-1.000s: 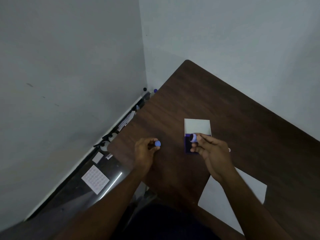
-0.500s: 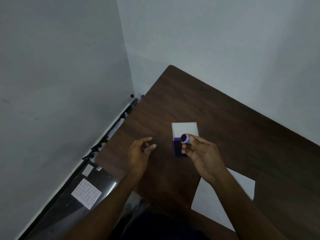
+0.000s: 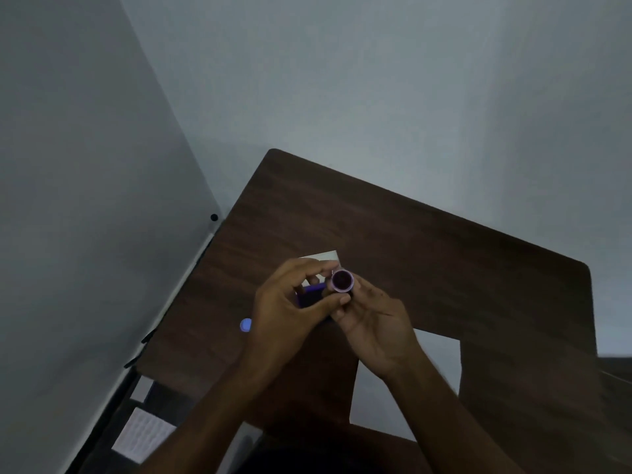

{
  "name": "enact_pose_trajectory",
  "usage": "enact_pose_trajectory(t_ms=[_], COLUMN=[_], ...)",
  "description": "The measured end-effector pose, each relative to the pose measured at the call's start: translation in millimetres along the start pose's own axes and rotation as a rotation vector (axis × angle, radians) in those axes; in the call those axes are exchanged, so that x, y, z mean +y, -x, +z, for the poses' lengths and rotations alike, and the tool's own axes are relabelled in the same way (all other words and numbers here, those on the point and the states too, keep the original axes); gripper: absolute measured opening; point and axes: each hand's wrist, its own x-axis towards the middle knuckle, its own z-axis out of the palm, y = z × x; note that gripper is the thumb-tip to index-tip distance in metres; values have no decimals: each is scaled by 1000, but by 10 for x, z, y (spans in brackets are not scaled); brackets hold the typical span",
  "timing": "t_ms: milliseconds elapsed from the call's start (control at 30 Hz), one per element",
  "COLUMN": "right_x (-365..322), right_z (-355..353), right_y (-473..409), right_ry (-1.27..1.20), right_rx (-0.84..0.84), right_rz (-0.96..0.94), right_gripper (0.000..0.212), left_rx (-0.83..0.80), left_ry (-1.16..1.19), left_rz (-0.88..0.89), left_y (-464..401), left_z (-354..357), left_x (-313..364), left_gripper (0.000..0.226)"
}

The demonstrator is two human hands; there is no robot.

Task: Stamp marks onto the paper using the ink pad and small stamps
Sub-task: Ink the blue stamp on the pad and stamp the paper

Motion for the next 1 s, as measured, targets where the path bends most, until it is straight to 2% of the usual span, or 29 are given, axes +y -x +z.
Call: enact_pose_trajectory(t_ms=[100, 233, 367, 433, 500, 567, 667, 700, 733, 800, 900, 1000], right_x=[-37, -54, -85, -97, -102, -109, -116, -124, -127, -141, -171, -183], right_z=[-25, -80, -75, -84, -84, -120, -213, -228, -260, -311, -348, -435], right_y=[16, 17, 41, 47, 52, 48, 14, 4, -17, -56, -103, -195], right_ry=[-30, -78, -82, -80, -80, -76, -16, -10, -10, 77, 298, 553], right_rx=[-43, -73, -16, 7, -17, -41, -5, -17, -32, -60, -56, -25], right_rz=[-8, -17, -36, -42, -36, -15, 41, 64, 83, 113, 123, 68], right_gripper=[40, 44, 22, 28, 23, 33, 24, 25, 35, 50, 29, 23], left_rx=[17, 14, 22, 21, 14, 3, -27, -36, -45, -68, -126, -177], left_ry=[-33, -111, -173, -185, -190, -192, -168, -149, -129, -91, -84, -115], left_rz=[2, 24, -29, -41, -47, -66, -107, -104, -94, -76, -73, -126], left_y=[-6, -27, -64, -68, -75, -82, -89, -91, -93, -101, -92, -68], left_z=[56, 113, 151, 160, 166, 179, 189, 187, 182, 162, 136, 140], left_x=[60, 88, 105, 128, 140, 121, 94, 89, 74, 10, -171, -383], left_gripper=[58, 54, 54, 53, 52, 51, 51, 48, 45, 40, 39, 40])
